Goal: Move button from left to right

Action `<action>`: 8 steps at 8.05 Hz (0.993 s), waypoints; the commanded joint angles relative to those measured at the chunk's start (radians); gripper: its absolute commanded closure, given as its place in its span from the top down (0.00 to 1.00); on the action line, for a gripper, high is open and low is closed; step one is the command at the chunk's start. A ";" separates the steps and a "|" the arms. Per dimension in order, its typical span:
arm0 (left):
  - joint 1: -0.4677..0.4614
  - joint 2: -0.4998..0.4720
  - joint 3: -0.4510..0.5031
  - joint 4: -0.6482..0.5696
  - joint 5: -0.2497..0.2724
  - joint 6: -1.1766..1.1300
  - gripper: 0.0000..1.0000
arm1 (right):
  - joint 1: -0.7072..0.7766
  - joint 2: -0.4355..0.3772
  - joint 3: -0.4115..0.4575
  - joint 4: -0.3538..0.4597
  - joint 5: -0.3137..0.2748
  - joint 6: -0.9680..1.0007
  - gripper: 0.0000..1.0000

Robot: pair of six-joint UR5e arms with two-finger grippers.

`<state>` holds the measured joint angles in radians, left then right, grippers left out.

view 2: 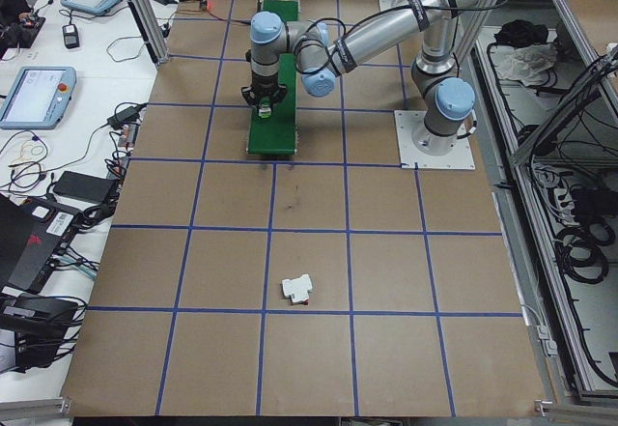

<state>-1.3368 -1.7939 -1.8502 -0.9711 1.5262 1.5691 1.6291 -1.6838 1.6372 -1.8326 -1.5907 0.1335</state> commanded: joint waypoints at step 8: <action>-0.047 0.005 -0.078 0.035 0.009 0.019 1.00 | 0.000 0.001 0.001 -0.001 0.000 0.000 1.00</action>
<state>-1.3830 -1.7862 -1.9283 -0.9526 1.5347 1.5801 1.6291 -1.6828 1.6382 -1.8331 -1.5911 0.1335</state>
